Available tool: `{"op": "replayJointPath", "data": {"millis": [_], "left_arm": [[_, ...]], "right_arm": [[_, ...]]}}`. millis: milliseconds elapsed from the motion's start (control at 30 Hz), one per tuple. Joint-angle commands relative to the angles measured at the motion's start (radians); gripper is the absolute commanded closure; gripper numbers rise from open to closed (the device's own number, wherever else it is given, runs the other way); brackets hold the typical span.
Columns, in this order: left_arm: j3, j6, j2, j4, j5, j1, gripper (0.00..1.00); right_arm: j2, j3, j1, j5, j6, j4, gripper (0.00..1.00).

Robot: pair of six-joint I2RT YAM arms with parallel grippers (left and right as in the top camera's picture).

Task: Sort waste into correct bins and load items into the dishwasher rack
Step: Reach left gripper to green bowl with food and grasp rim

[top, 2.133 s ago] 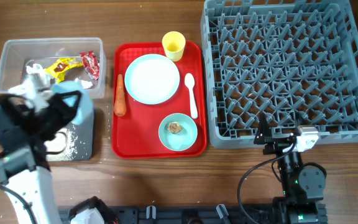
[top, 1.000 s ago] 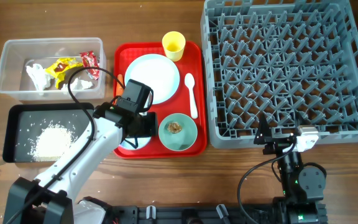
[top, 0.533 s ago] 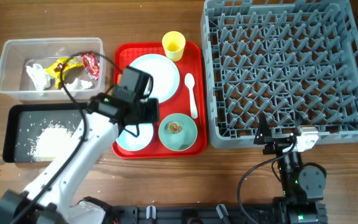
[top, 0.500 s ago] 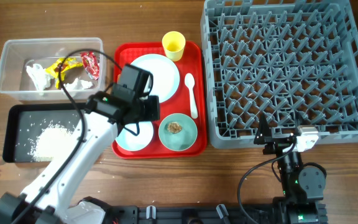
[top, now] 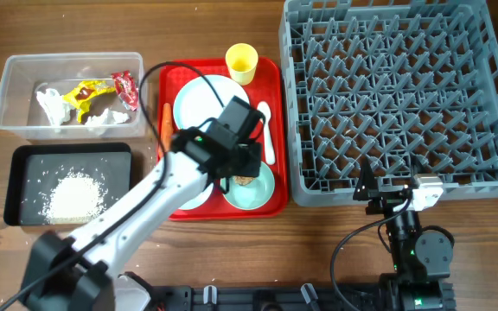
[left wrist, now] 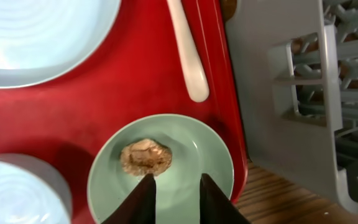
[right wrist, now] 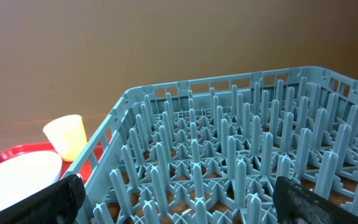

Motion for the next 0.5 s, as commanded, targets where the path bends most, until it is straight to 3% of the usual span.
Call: {"op": "replayJointPath", "data": {"millis": [0, 33, 67, 100, 233, 333, 467], "left_arm": [[0.004, 0.002, 0.018, 0.013, -0.017, -0.011, 0.61], [0.004, 0.015, 0.018, 0.015, -0.017, -0.011, 0.37], [0.004, 0.012, 0.018, 0.016, -0.016, -0.011, 0.22], [0.004, 0.012, 0.018, 0.016, -0.001, -0.014, 0.20], [0.004, -0.082, 0.021, 0.024, -0.017, -0.039, 0.21], [0.004, -0.159, 0.037, 0.018, -0.068, -0.062, 0.32], [0.004, -0.194, 0.069, 0.008, -0.093, -0.074, 0.36]], "right_arm": [[-0.002, -0.001, 0.001, 0.010, 0.006, 0.006, 0.00], [-0.002, -0.001, 0.001, 0.010, 0.006, 0.006, 0.00], [-0.002, -0.001, 0.001, 0.010, 0.007, 0.006, 0.00], [-0.002, -0.001, 0.001, 0.010, 0.006, 0.006, 0.00], [-0.002, -0.001, 0.001, 0.010, 0.006, 0.006, 0.00], [-0.002, -0.001, 0.001, 0.010, 0.007, 0.006, 0.00], [-0.002, -0.001, 0.001, 0.010, 0.006, 0.006, 0.00]]}}
